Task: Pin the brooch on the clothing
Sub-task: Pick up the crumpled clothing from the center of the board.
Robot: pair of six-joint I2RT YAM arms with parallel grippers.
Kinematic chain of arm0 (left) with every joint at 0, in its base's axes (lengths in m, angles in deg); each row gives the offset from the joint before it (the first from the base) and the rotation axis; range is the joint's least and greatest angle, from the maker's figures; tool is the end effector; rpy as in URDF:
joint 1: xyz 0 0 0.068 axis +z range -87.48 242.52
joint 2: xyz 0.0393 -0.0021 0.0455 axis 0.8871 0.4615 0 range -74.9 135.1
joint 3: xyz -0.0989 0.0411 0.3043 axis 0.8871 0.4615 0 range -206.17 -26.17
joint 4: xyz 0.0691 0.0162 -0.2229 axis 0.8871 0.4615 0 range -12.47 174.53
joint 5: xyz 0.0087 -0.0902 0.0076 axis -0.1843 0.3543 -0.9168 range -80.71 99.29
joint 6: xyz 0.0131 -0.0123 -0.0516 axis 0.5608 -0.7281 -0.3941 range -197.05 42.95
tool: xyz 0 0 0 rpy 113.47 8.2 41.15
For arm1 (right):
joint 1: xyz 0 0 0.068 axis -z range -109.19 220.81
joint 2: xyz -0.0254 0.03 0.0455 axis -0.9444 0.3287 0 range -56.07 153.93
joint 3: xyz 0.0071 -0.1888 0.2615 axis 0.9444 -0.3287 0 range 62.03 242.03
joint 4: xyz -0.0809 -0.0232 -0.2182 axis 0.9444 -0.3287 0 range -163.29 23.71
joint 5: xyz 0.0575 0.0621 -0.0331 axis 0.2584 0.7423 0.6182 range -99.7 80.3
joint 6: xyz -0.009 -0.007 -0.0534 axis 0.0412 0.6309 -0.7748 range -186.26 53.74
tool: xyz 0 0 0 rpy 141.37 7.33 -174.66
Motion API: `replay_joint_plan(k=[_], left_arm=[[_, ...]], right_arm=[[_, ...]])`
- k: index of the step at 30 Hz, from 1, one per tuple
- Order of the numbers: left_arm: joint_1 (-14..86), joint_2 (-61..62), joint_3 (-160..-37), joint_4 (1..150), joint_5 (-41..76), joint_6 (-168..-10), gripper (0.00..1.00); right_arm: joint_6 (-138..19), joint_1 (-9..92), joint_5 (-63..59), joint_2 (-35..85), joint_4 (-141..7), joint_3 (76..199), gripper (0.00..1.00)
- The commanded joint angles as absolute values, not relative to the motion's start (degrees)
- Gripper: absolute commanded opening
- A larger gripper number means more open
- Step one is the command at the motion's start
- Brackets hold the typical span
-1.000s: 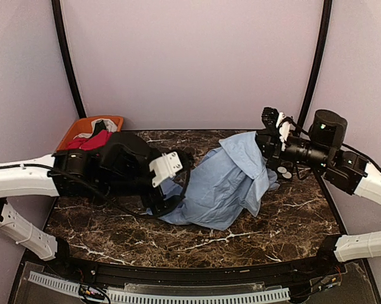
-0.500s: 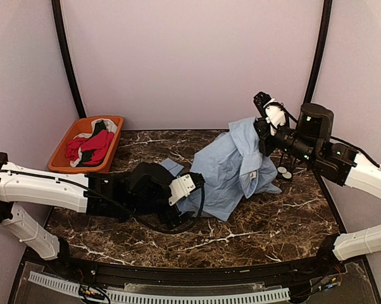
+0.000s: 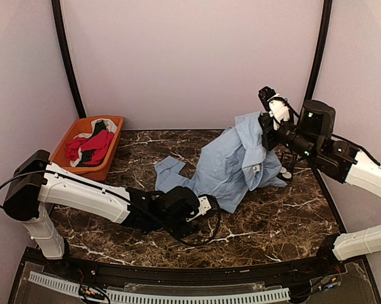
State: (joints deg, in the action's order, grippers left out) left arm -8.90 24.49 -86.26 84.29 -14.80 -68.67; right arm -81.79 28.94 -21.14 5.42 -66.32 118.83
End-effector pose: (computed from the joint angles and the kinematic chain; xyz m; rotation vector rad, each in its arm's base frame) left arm 0.1260 -0.3276 0.2571 1.3121 1.8756 -0.0662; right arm 0.1526 0.1271 0.4235 -0.6580 1.5185 0.1850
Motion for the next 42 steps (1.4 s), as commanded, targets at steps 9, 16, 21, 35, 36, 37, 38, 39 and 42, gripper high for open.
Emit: replay_joint_plan(k=[9,16,21,35,36,37,38,39,42], left_arm=[[-7.6,23.6,-81.8,62.2,-24.1,-68.5,0.86],[-5.1,24.3,-78.8,51.8,-18.1,-67.0,0.86],[-4.3,28.4,-81.7,48.7,-14.7,-66.2,0.83],[-2.9,17.2,-87.7,62.7,-12.7,-70.4,0.01],[-2.9,12.5,-88.8,66.5,-13.6,-70.3,0.01],[-2.9,10.0,-89.4,68.2,-14.4,-69.7,0.01],[-2.9,5.4,-91.0,71.8,-14.5,-69.4,0.01],[-2.9,1.3,-91.8,73.5,-14.2,-68.7,0.01],[-4.0,-5.9,-96.5,82.3,-11.6,-67.6,0.01]], right_arm=[[-81.1,29.8,-21.3,2.8,-66.1,121.2,0.00],[-80.2,30.1,-20.2,2.2,-66.1,121.6,0.00],[-79.5,30.1,-19.8,2.1,-66.1,122.1,0.00],[-83.8,30.3,-20.6,0.1,-68.4,123.4,0.00],[-84.7,30.3,-19.5,-0.4,-68.6,123.6,0.00],[-85.6,30.3,-17.8,-1.1,-68.6,123.7,0.00],[-86.2,30.3,-15.2,-2.0,-68.6,123.8,0.00],[-86.6,30.3,-10.8,-3.3,-68.5,123.7,0.00],[-86.7,30.3,1.4,-7.3,-68.3,123.6,0.00]])
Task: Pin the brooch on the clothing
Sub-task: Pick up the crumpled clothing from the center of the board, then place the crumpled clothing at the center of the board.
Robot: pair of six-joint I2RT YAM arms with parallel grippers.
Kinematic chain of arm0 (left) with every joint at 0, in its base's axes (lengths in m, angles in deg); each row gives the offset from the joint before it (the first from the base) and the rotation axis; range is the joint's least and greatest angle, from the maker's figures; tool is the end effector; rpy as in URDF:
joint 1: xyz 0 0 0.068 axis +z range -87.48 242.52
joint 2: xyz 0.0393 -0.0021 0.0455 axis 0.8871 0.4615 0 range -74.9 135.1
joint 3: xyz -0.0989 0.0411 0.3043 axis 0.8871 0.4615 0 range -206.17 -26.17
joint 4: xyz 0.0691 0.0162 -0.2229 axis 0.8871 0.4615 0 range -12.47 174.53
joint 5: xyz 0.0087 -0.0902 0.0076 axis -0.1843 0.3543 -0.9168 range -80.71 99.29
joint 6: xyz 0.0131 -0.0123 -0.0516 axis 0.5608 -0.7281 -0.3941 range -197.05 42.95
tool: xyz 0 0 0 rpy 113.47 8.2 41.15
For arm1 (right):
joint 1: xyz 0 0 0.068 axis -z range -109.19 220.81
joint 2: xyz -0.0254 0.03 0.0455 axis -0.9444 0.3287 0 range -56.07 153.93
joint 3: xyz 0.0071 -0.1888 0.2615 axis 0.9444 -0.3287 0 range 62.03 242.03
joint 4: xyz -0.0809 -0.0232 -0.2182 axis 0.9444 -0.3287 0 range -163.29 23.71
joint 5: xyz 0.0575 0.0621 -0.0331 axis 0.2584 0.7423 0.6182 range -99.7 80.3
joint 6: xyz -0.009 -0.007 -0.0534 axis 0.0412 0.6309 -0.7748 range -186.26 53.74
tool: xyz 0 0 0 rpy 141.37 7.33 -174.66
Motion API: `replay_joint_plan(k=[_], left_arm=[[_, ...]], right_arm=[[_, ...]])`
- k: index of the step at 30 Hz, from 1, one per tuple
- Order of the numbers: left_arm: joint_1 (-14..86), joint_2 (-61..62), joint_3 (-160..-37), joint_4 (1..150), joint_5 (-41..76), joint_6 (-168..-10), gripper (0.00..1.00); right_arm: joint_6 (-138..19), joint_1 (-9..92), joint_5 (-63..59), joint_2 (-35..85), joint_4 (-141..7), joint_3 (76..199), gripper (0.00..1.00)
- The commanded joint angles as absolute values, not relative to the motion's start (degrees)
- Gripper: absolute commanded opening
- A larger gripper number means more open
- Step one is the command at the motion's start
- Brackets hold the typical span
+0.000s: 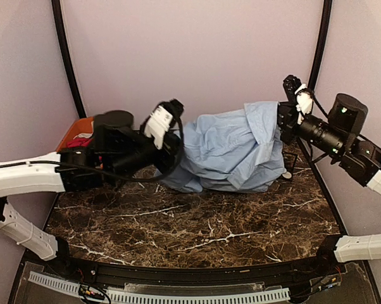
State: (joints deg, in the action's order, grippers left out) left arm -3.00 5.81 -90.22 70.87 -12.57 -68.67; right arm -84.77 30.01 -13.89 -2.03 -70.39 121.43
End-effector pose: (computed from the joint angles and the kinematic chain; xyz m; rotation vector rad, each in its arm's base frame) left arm 0.1364 -0.2665 0.4015 0.8143 1.5483 -0.4001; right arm 0.1184 0.0986 0.4508 -0.7180 1.3786 0.2511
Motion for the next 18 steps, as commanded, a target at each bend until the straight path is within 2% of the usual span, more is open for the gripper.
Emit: replay_joint_plan(k=[1,5,8,12,18], left_arm=[[-4.6,-9.1,-97.8,83.6,-10.5,-67.3,0.01],[-11.4,-17.3,-99.1,87.6,-12.1,-65.1,0.01],[-16.1,-20.6,-99.8,89.7,-15.7,-63.5,0.01],[-16.5,-22.0,-100.9,91.7,-20.7,-62.0,0.01],[-16.5,-19.1,-103.8,94.7,-15.5,-63.4,0.01]], right_arm=[[-86.5,30.2,4.1,-8.7,-67.9,123.4,0.00],[-84.9,30.2,6.8,-13.7,-66.6,122.7,0.00],[-85.2,30.1,1.3,-14.0,-69.9,125.7,0.00],[-85.4,30.1,-6.1,-10.2,-79.8,133.6,0.00],[-83.4,29.5,3.1,-8.1,-87.0,137.0,0.00]])
